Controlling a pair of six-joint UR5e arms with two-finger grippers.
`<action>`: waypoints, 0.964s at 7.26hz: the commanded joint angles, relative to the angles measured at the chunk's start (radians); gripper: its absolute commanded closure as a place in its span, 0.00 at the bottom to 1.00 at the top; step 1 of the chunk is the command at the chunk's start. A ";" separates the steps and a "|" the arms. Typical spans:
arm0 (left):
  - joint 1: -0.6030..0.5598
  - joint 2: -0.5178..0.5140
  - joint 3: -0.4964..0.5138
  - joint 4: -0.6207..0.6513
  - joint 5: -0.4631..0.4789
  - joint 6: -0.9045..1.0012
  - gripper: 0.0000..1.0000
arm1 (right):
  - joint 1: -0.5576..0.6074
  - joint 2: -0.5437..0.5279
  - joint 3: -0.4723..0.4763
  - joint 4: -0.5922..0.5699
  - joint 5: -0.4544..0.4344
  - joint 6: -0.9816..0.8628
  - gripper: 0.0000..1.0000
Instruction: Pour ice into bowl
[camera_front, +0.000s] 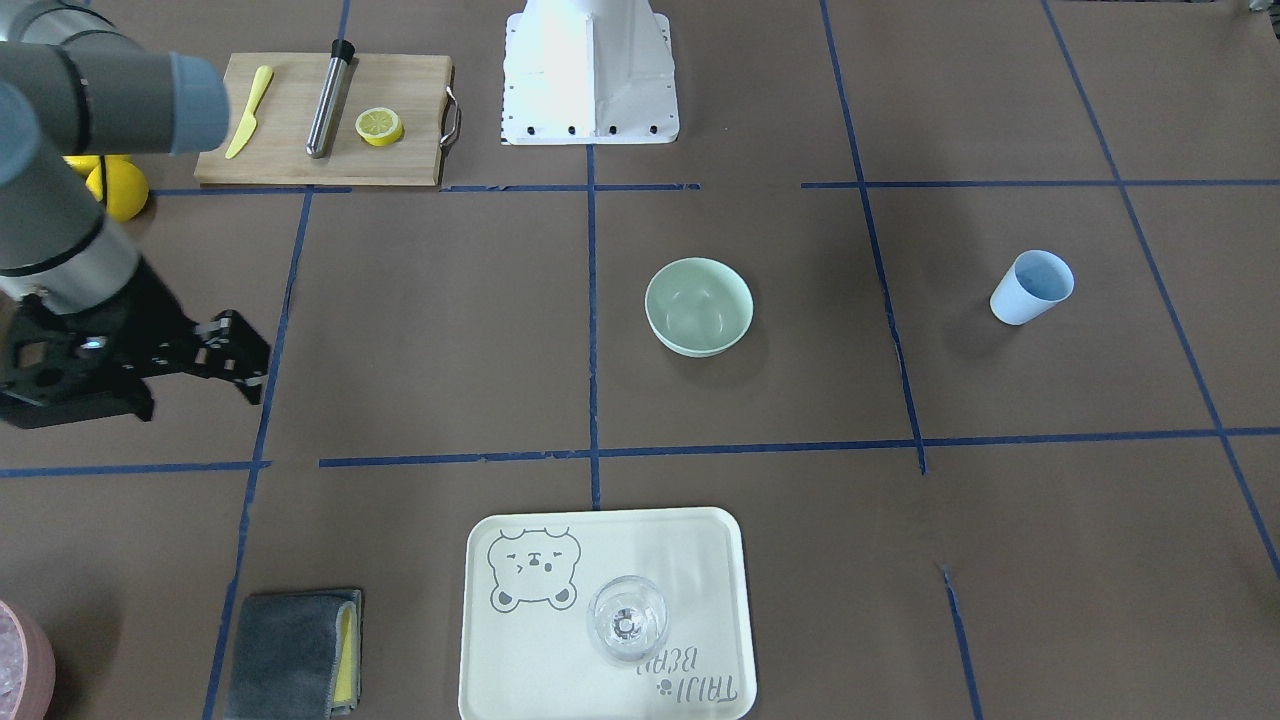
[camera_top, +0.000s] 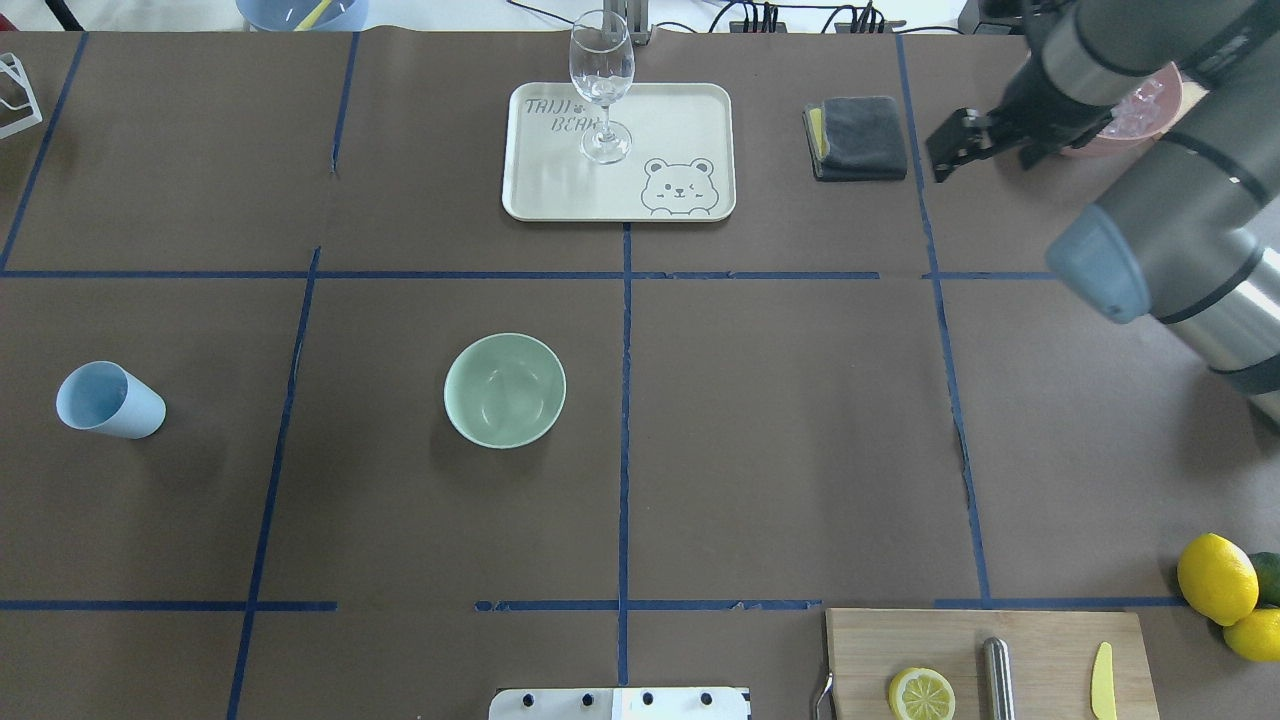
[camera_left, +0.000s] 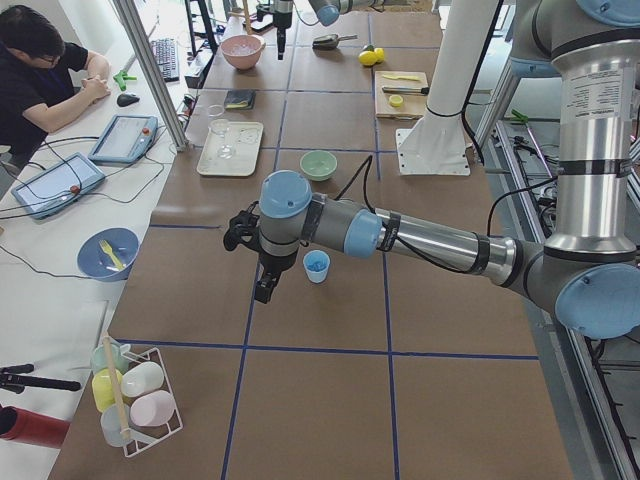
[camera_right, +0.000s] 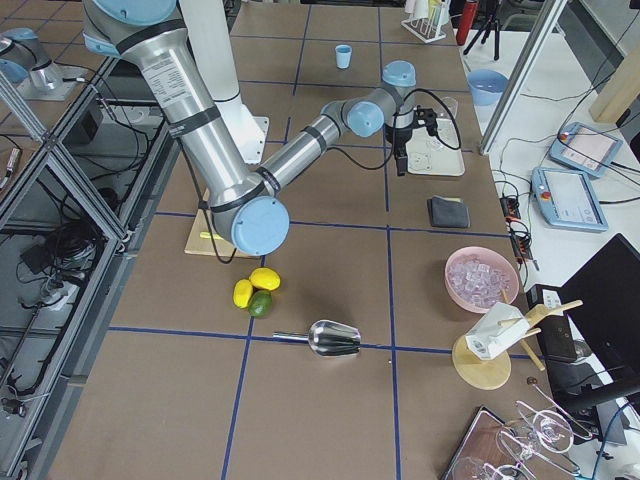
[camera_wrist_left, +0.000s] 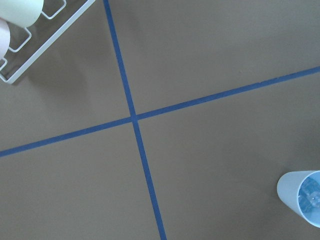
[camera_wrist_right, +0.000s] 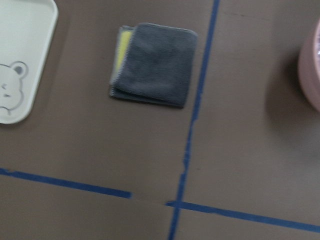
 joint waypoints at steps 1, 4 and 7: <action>0.001 -0.014 0.017 -0.261 0.000 -0.003 0.00 | 0.196 -0.143 -0.044 -0.002 0.099 -0.393 0.00; 0.048 0.027 0.121 -0.863 -0.020 -0.306 0.00 | 0.333 -0.216 -0.167 0.007 0.132 -0.626 0.00; 0.383 0.194 0.112 -1.327 0.360 -0.696 0.00 | 0.339 -0.257 -0.164 0.008 0.144 -0.619 0.00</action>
